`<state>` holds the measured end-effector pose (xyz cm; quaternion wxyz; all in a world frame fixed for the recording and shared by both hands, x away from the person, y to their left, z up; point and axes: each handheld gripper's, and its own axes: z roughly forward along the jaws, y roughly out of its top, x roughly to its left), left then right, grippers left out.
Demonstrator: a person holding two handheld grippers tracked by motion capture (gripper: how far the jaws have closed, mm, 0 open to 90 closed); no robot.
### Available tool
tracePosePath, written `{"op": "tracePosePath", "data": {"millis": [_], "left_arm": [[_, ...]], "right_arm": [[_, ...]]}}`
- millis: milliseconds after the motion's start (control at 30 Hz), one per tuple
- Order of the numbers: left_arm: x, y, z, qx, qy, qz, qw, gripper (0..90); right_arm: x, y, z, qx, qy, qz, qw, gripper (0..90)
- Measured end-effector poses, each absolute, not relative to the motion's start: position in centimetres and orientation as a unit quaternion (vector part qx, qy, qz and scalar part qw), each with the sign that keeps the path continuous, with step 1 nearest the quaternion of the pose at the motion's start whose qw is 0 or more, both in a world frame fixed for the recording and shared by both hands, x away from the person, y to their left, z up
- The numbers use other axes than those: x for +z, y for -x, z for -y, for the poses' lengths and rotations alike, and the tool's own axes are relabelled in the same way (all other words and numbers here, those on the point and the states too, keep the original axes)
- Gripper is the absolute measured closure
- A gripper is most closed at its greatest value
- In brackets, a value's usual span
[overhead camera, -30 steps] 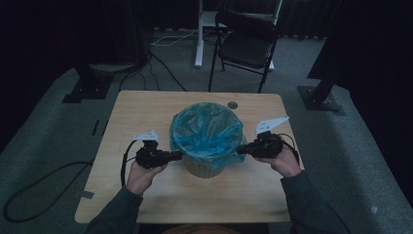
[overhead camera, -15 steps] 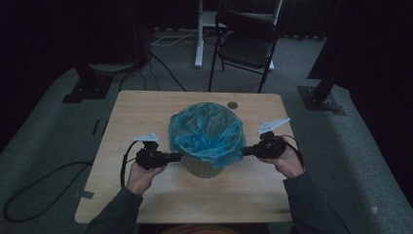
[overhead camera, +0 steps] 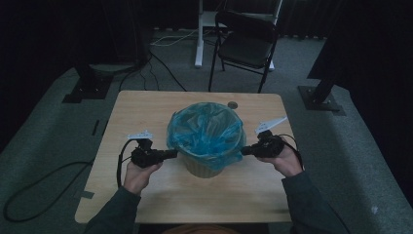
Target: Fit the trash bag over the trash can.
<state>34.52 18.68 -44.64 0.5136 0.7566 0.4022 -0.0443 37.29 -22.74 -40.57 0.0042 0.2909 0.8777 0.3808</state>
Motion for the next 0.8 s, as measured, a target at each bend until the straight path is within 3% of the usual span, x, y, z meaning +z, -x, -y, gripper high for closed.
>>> {"op": "tracePosePath", "data": {"millis": [167,433,800], "left_arm": [[-44.6,-34.6,-18.8,-0.05,-0.753,-0.406,0.515,85.7],[-43.5,-33.6,-20.3,-0.033,-0.749,-0.385,0.538,73.0],[-42.0,-34.0,-21.6,-0.011,-0.734,-0.386,0.559,70.5]], "right_arm": [[-40.4,-37.4,23.0,0.377,-0.3,-0.876,0.013,90.0],[-39.5,-36.8,23.2,0.4,-0.286,-0.871,0.018,89.9],[-39.4,-37.0,22.9,0.4,-0.277,-0.873,0.019,89.4]]}}
